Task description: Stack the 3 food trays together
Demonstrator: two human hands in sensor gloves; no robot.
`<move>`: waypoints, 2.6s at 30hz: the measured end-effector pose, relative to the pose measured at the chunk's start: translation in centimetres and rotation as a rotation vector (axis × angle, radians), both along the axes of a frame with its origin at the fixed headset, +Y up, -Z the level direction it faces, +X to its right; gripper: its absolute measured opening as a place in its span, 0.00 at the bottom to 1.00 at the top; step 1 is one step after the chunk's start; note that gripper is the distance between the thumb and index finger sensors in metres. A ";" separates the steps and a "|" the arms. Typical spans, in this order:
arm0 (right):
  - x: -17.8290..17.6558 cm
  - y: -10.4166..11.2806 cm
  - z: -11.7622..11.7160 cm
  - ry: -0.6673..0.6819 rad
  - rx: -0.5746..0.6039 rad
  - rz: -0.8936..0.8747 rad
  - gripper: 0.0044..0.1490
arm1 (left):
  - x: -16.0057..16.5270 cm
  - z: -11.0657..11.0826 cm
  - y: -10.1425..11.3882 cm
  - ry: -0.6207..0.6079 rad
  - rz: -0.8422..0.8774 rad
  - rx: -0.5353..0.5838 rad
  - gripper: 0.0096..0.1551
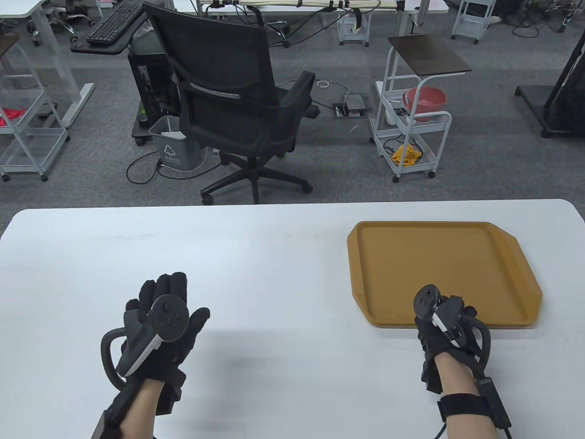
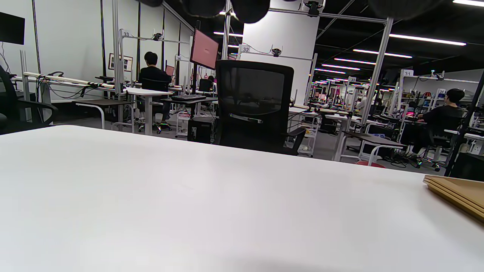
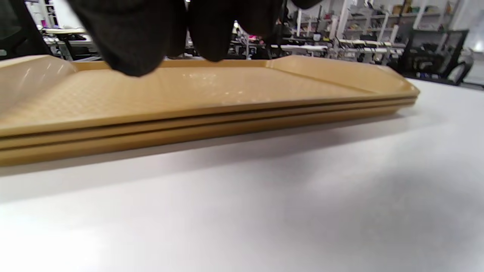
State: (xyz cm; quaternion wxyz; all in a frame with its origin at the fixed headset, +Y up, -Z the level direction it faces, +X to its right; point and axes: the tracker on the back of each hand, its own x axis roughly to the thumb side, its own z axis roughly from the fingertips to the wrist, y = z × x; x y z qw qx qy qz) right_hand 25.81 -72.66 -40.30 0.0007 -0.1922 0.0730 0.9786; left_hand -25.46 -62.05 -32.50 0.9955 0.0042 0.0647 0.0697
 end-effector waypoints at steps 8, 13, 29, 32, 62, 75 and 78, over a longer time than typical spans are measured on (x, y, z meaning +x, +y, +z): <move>2.6 -3.0 -0.7 0.045 -0.042 -0.079 0.31 | 0.1 -0.3 -0.4 0.003 -0.017 -0.023 0.52; 3.6 -4.1 -0.8 -0.010 0.060 -0.291 0.26 | -0.1 -0.4 -0.7 0.012 -0.025 -0.034 0.52; -0.2 -4.9 0.2 0.320 0.078 -0.413 0.21 | 0.5 -0.4 -0.8 -0.001 -0.030 -0.049 0.52; -3.1 -5.1 0.6 0.418 0.048 -0.439 0.21 | 0.7 -0.2 -0.7 -0.009 -0.029 -0.042 0.52; -22.3 -4.7 2.7 0.835 -0.070 -0.654 0.33 | 1.5 -0.1 -0.9 -0.040 -0.041 -0.048 0.52; -12.6 5.6 4.7 0.750 0.259 -0.378 0.47 | 2.1 0.1 -0.7 -0.069 -0.052 0.023 0.49; -10.5 7.5 5.8 0.702 0.333 -0.358 0.48 | 2.2 0.2 -0.7 -0.073 -0.061 0.040 0.49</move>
